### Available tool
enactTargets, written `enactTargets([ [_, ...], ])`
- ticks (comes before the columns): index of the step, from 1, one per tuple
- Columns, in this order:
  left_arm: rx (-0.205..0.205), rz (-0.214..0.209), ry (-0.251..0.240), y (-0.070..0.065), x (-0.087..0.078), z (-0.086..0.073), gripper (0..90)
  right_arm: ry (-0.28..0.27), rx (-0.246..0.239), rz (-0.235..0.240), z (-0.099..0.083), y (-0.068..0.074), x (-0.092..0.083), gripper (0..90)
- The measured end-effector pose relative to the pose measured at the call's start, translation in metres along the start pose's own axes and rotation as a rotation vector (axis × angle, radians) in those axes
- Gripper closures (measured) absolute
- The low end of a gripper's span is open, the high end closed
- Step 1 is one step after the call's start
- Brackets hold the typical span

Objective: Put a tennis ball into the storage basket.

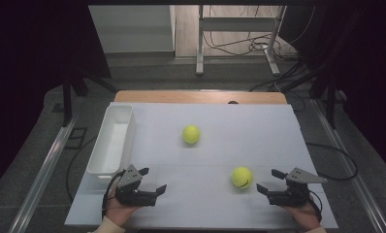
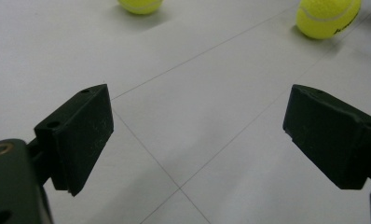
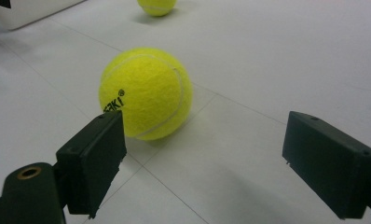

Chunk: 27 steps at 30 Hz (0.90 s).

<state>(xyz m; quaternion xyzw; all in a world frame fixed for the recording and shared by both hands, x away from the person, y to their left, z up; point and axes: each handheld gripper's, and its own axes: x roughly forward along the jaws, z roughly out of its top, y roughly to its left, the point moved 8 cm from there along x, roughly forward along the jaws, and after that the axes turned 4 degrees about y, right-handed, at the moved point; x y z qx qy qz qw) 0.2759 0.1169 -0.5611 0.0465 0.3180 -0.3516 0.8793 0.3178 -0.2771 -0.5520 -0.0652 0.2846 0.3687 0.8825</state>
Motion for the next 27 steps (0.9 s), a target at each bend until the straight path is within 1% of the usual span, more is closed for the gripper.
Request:
enactTargets([
  [3,0.014,0.004,0.001,-0.001,0.000,0.002,9.2,0.002,-0.001,0.002,0.000,0.000,0.001,13.6],
  [8,0.017,0.005,-0.007,-0.002,0.001,0.008,9.2,-0.002,0.003,0.002,0.000,0.000,0.000,13.6],
  [13,0.034,0.006,-0.016,-0.005,0.000,0.019,9.2,-0.004,-0.001,0.007,0.000,0.000,0.000,13.7],
  [15,0.034,-0.006,-0.017,-0.007,-0.002,0.024,9.2,-0.006,-0.001,0.009,0.001,0.000,0.000,13.7],
  [17,0.042,-0.004,-0.015,-0.008,-0.003,0.026,9.2,-0.007,0.000,0.012,0.001,0.000,0.000,13.7],
  [21,0.049,-0.006,-0.013,-0.010,0.001,0.030,9.2,-0.006,0.001,0.012,0.001,0.000,0.001,13.7],
  [27,0.048,-0.012,-0.008,-0.010,0.007,0.036,9.2,-0.003,0.000,0.011,0.001,0.000,0.002,13.7],
])
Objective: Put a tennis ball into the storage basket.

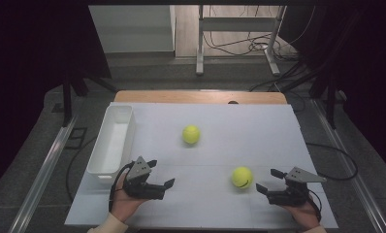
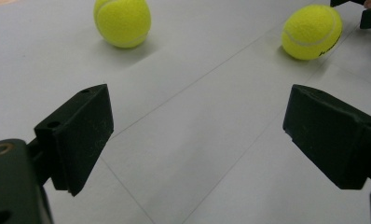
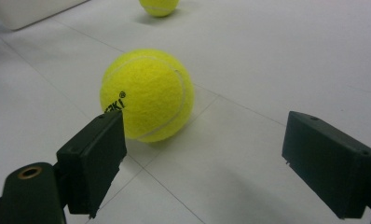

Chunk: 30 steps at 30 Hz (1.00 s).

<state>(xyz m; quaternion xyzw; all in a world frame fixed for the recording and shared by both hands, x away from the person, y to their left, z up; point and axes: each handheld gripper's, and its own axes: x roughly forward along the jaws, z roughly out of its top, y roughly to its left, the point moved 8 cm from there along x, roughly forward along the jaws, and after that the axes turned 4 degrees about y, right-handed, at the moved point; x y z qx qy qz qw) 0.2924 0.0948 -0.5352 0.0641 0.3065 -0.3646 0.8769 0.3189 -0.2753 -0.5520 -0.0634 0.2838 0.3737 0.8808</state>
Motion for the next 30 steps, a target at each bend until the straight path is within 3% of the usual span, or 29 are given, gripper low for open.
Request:
enactTargets([
  [30,-0.003,-0.016,0.034,0.000,0.030,0.027,9.3,0.005,-0.010,0.007,0.002,0.000,0.004,14.0],
])
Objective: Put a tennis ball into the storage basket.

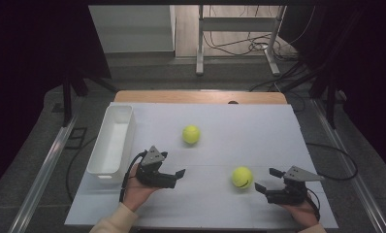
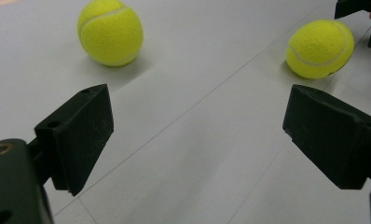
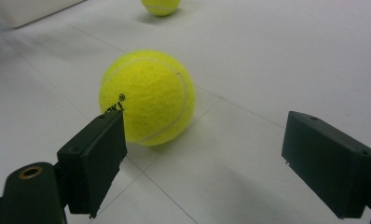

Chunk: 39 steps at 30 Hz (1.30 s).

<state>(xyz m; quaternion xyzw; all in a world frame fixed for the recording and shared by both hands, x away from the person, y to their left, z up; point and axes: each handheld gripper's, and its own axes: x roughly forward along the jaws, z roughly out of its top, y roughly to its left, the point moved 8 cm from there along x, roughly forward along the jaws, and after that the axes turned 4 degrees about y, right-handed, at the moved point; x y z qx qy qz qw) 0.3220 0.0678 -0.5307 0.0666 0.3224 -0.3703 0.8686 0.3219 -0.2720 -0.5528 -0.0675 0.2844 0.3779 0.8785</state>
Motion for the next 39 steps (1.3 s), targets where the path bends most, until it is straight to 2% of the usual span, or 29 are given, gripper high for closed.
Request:
enactTargets([
  [23,-0.011,-0.005,0.034,0.009,0.018,0.014,9.3,-0.005,0.005,0.004,0.001,0.001,0.000,14.0],
  [33,-0.030,0.003,0.055,0.019,0.029,0.018,9.3,-0.007,-0.002,0.010,0.001,0.002,0.000,14.0],
  [36,-0.023,0.012,0.072,0.023,0.033,0.018,9.3,-0.005,-0.006,0.010,0.000,0.002,0.000,14.0],
  [39,-0.035,0.003,0.073,0.025,0.034,0.020,9.4,-0.005,-0.005,0.008,0.000,0.002,0.000,14.0],
])
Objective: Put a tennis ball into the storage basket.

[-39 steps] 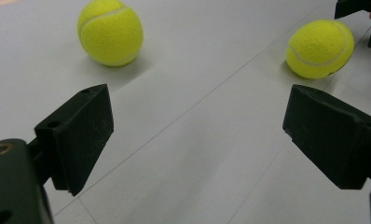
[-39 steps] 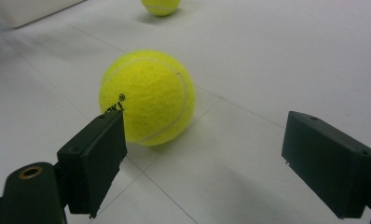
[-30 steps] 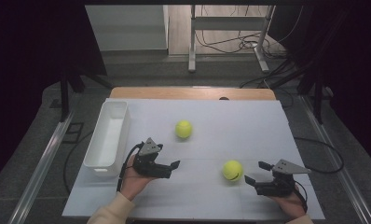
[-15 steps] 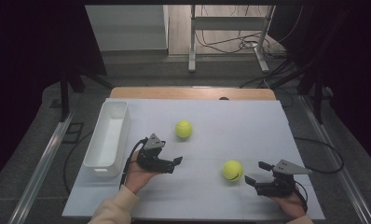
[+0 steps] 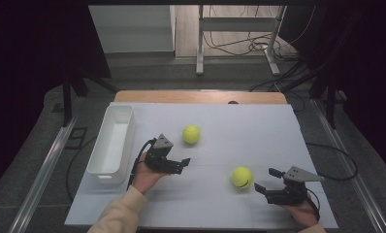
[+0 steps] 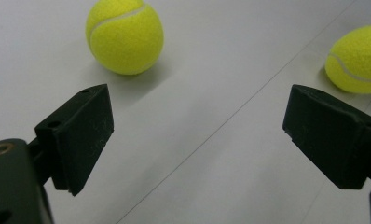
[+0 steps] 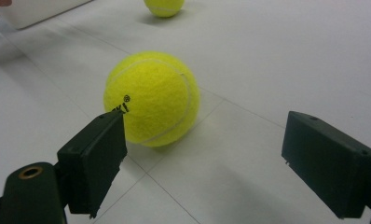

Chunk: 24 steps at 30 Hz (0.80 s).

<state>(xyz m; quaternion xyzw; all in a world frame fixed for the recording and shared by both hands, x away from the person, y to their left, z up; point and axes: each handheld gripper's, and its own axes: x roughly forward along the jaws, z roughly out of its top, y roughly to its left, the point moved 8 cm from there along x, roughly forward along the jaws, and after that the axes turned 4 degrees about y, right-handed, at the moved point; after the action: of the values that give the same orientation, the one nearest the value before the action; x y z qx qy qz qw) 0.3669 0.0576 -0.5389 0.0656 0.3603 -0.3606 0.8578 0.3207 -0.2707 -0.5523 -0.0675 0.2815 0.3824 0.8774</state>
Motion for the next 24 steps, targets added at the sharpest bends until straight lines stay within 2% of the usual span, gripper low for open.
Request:
enactTargets([
  [12,-0.004,0.011,0.003,0.006,0.006,0.010,9.4,0.003,0.006,0.000,-0.001,0.000,-0.001,14.0],
  [24,-0.037,0.005,0.004,0.015,0.013,0.025,9.4,0.004,0.006,0.000,-0.002,0.000,-0.001,14.0],
])
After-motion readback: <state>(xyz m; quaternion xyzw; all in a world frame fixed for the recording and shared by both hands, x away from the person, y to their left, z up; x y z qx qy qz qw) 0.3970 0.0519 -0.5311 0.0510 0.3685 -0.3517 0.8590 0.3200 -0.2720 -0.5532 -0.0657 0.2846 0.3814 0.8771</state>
